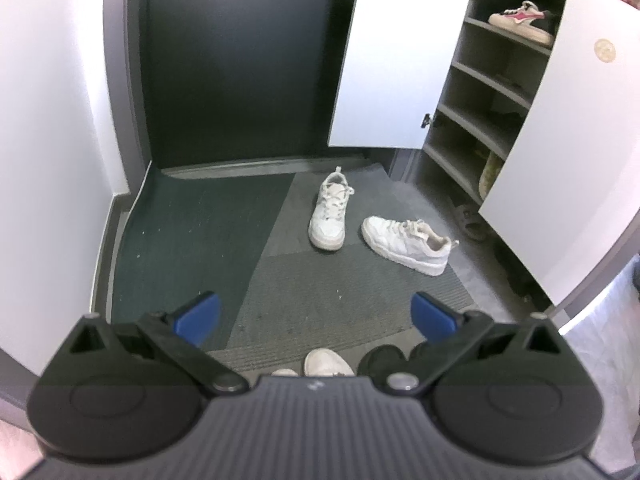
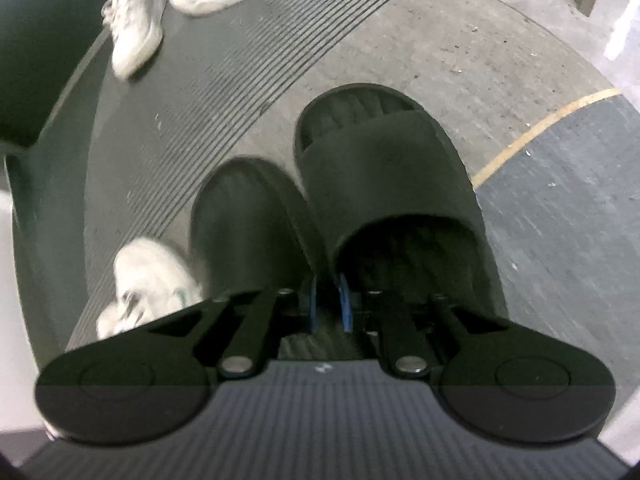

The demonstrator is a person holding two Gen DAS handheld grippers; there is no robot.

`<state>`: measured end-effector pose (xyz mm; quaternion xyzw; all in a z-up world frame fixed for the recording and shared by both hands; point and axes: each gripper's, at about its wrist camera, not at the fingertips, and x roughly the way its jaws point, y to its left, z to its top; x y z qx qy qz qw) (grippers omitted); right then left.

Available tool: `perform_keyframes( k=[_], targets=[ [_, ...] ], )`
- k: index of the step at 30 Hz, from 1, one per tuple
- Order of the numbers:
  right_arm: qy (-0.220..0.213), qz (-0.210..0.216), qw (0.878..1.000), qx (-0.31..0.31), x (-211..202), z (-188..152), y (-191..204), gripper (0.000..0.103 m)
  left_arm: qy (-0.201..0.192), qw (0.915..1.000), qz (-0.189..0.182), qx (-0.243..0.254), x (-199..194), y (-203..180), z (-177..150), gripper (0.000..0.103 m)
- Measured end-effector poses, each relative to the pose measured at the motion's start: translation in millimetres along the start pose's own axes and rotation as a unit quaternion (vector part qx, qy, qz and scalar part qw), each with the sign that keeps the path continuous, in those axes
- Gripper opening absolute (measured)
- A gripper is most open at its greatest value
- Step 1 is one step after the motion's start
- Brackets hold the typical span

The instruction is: Organize scattered shoes

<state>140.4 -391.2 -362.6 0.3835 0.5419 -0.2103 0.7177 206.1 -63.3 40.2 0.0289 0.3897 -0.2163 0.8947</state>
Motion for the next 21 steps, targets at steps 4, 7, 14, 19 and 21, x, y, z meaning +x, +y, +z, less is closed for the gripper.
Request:
perform_keyframes(
  k=[4, 7, 14, 19, 21],
  targets=[
    [-0.045, -0.011, 0.998, -0.046, -60.6, 11.7, 31.9, 0.016, -0.004, 0.9997, -0.011, 0.019, 1.2, -16.1, 5.9, 0.103],
    [-0.109, -0.003, 0.991, -0.079, -133.5, 25.9, 62.6, 0.016, 0.007, 0.9995, -0.021, 0.022, 5.0, -26.3, 5.7, 0.103],
    [-0.231, 0.137, 0.963, 0.003, -306.8, 13.3, 94.9, 0.019, 0.025, 0.9984, -0.031, 0.040, 10.9, -49.3, -7.7, 0.103],
    [-0.325, 0.154, 0.933, 0.000, -399.0, -57.9, 100.4, 0.026, 0.038, 0.9976, -0.041, 0.040, 16.5, -60.9, -7.2, 0.103],
    [-0.344, 0.182, 0.921, 0.005, -415.7, -78.6, 94.0, 0.027, 0.041, 0.9979, -0.032, 0.037, 21.7, -65.8, -0.3, 0.103]
  ],
)
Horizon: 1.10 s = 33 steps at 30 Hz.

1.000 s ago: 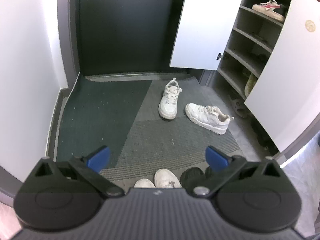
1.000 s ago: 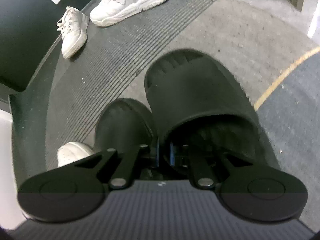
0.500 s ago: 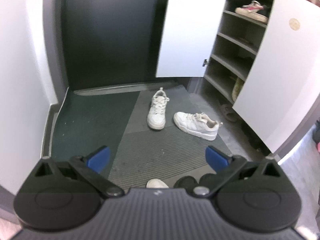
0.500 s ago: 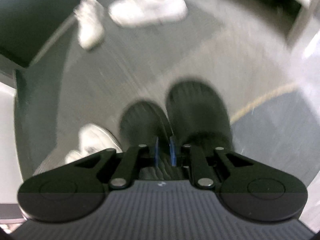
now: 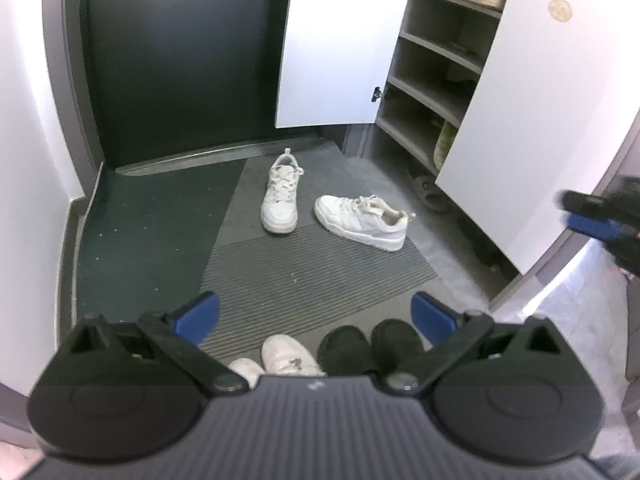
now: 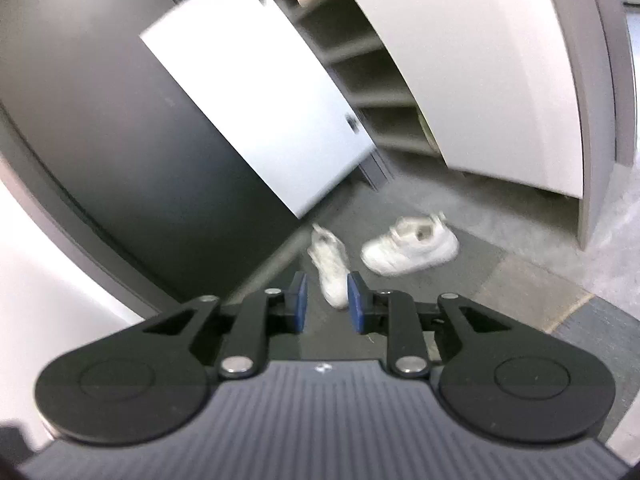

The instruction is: Organize scattered shoes

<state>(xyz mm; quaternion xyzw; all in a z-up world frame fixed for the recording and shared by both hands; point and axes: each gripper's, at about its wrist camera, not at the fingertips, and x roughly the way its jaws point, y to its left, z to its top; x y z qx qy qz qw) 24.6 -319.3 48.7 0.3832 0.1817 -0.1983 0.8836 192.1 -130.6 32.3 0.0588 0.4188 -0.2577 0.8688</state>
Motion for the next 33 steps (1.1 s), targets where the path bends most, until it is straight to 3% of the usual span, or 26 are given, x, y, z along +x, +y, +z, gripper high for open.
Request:
perform_keyframes(
  k=[5, 7, 9, 10, 14, 15, 18, 21, 26, 28, 31, 33],
  targets=[
    [-0.035, 0.086, 0.995, 0.043, -40.9, -14.2, -17.2, 0.031, 0.010, 0.9970, 0.061, 0.047, 24.5, -24.3, 12.8, 0.103],
    [-0.062, 0.107, 0.990, 0.067, -50.7, -15.2, -25.1, 0.042, 0.026, 0.9956, 0.072, 0.053, 42.6, -33.6, 18.8, 0.103],
    [-0.090, 0.114, 0.986, 0.086, -54.6, -12.3, -28.6, 0.060, 0.046, 0.9951, 0.069, 0.053, 62.5, -40.8, 25.1, 0.103],
    [-0.104, 0.117, 0.983, 0.095, -56.5, -11.0, -30.3, 0.063, 0.052, 0.9950, 0.066, 0.053, 70.0, -42.9, 27.1, 0.103],
    [-0.160, 0.128, 0.975, 0.089, -63.1, -12.8, -30.9, 0.098, 0.052, 0.9955, 0.050, 0.061, 116.7, -54.2, 31.3, 0.103],
    [-0.173, 0.129, 0.972, 0.091, -63.4, -15.4, -32.0, 0.103, 0.054, 0.9956, 0.038, 0.066, 136.8, -56.7, 32.0, 0.103],
    [-0.184, 0.120, 0.972, 0.080, -57.6, -19.9, -36.6, 0.103, 0.069, 0.9960, 0.022, 0.053, 195.6, -57.4, 36.3, 0.103],
    [-0.175, 0.082, 0.978, 0.082, -43.5, -19.4, -48.9, 0.103, 0.091, 0.9955, 0.012, 0.021, 255.5, -58.4, 49.0, 0.103],
    [-0.103, 0.046, 0.979, 0.171, 3.5, -15.5, -79.5, 0.103, 0.099, 0.9942, -0.036, -0.021, 356.8, -68.7, 76.2, 0.103],
    [-0.055, 0.017, 0.976, 0.209, 31.0, -12.5, -90.6, 0.103, 0.098, 0.9943, -0.034, -0.024, 416.3, -81.4, 83.5, 0.103],
    [-0.040, -0.008, 0.970, 0.238, 58.0, -7.3, -99.2, 0.103, 0.109, 0.9915, -0.058, -0.040, 480.5, -92.5, 86.3, 0.101],
    [-0.034, -0.024, 0.967, 0.251, 76.3, -4.2, -103.3, 0.103, 0.106, 0.9925, -0.054, -0.027, 518.2, -104.6, 89.2, 0.101]
  ],
)
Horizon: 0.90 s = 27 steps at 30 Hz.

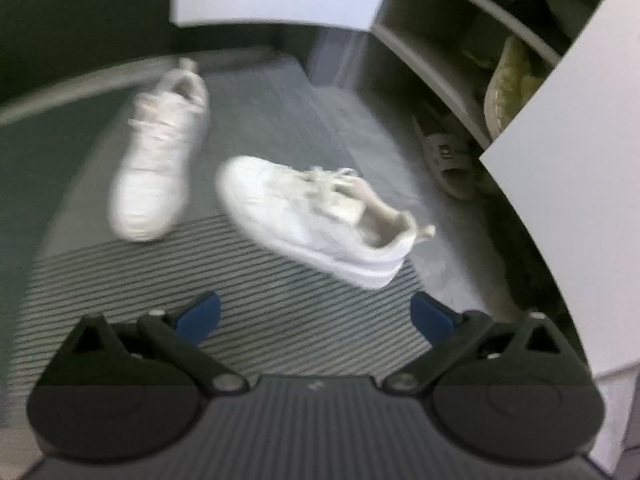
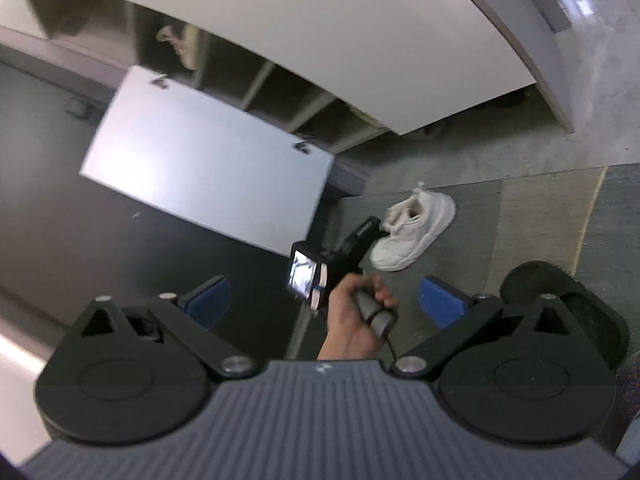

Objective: Organize scattered shoes
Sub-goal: 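Grasp a white sneaker by its heel with the left gripper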

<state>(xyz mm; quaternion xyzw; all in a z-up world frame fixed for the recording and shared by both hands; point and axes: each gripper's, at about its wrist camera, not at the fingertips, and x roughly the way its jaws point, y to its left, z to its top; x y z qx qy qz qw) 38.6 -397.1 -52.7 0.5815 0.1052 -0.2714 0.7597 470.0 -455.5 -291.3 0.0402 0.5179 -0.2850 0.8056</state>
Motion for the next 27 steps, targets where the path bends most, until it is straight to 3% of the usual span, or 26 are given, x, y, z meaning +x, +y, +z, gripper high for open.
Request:
perform_keyframes(
  k=[4, 9, 10, 14, 15, 17, 19, 21, 22, 27],
  targets=[
    [0.041, -0.030, 0.998, 0.021, 47.3, 9.2, -4.2, 0.103, 0.002, 0.9998, 0.019, 0.011, 67.2, -17.3, 17.0, 0.100],
    [0.066, -0.060, 0.995, 0.049, 90.7, 18.2, -14.4, 0.103, 0.044, 0.9953, 0.054, -0.066, 128.5, -13.4, 26.0, 0.087],
    [0.067, -0.065, 0.994, 0.053, 96.3, 19.5, -16.0, 0.103, 0.058, 0.9927, 0.047, -0.095, 144.5, -6.3, 25.7, 0.086],
    [0.073, -0.083, 0.992, 0.065, 117.7, 22.9, -22.0, 0.103, 0.079, 0.9892, 0.023, -0.121, 171.8, 8.2, 22.7, 0.075],
    [0.077, -0.085, 0.991, 0.066, 122.8, 21.9, -22.1, 0.103, 0.082, 0.9882, 0.008, -0.130, 176.3, 13.0, 21.1, 0.066],
    [0.085, -0.084, 0.991, 0.067, 126.2, 18.6, -21.5, 0.103, 0.086, 0.9854, -0.020, -0.145, 178.4, 20.8, 19.1, 0.064],
    [0.093, -0.079, 0.989, 0.078, 128.5, 15.9, -21.5, 0.103, 0.080, 0.9806, -0.052, -0.171, 173.3, 33.4, 9.7, 0.053],
    [0.090, -0.074, 0.989, 0.089, 126.2, 12.5, -20.7, 0.103, 0.091, 0.9758, -0.068, -0.187, 165.9, 40.4, 1.5, 0.036],
    [0.087, -0.072, 0.990, 0.089, 123.6, 10.1, -18.8, 0.103, 0.098, 0.9729, -0.074, -0.196, 160.4, 44.6, -3.8, 0.033],
    [0.105, -0.046, 0.989, 0.098, 110.7, -8.2, -8.9, 0.103, 0.099, 0.9782, -0.059, -0.173, 126.4, 66.8, -18.0, 0.024]
  ],
)
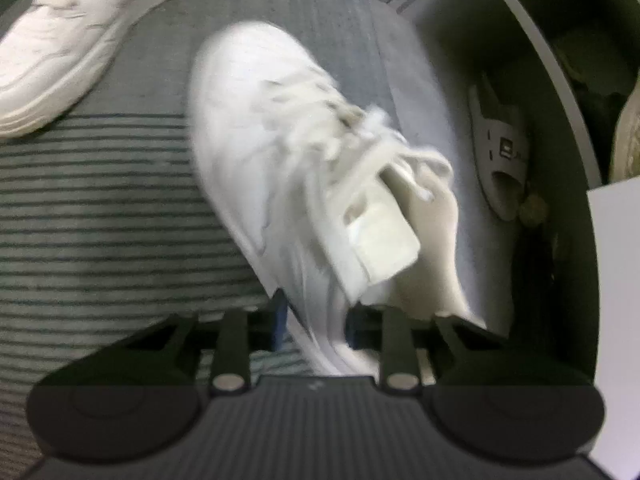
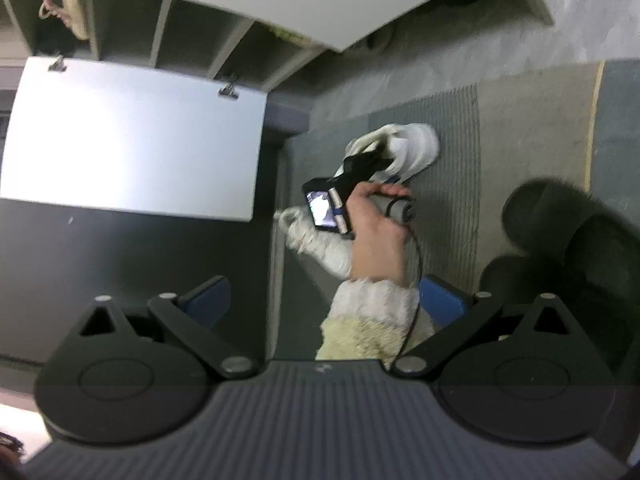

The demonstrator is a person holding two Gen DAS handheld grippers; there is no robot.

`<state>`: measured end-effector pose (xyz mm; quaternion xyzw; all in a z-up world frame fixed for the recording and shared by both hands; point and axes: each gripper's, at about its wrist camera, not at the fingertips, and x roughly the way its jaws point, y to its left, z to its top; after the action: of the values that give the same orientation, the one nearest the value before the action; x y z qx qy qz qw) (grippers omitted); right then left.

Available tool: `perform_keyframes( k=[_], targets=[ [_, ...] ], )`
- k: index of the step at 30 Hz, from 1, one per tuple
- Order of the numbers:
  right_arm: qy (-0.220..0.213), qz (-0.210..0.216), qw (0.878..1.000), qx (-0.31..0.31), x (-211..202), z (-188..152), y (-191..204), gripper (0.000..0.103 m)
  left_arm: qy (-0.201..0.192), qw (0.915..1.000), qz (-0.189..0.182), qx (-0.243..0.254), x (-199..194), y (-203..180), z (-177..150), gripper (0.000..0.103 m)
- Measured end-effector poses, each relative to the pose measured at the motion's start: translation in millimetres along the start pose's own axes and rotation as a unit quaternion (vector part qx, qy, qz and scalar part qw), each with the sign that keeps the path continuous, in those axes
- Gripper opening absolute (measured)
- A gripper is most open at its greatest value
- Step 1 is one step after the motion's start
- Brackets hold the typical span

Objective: Organize scattered shoes
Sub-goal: 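Grasp a white sneaker by its heel with the left gripper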

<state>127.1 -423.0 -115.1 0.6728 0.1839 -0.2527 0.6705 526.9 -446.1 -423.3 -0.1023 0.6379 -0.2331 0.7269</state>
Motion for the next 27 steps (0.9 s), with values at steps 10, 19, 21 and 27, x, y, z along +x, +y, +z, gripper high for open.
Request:
perform_keyframes(
  k=[10, 19, 21, 27],
  targets=[
    [0.011, 0.055, 0.998, -0.011, -29.4, -39.1, 10.8, 0.103, 0.011, 0.9984, 0.035, 0.044, -133.4, 87.0, -21.1, 0.020],
    [0.006, 0.067, 0.996, -0.051, -54.7, -53.3, 15.4, 0.103, -0.025, 0.9944, 0.102, 0.014, -253.4, 203.2, -38.5, 0.020],
    [-0.005, 0.065, 0.996, -0.069, -62.6, -51.1, 15.6, 0.103, -0.045, 0.9908, 0.127, -0.001, -278.3, 238.2, -37.4, 0.020],
    [-0.002, 0.037, 0.991, -0.131, -70.0, -42.2, 23.8, 0.103, -0.103, 0.9730, 0.198, -0.060, -318.8, 332.4, -37.4, 0.022]
  ],
)
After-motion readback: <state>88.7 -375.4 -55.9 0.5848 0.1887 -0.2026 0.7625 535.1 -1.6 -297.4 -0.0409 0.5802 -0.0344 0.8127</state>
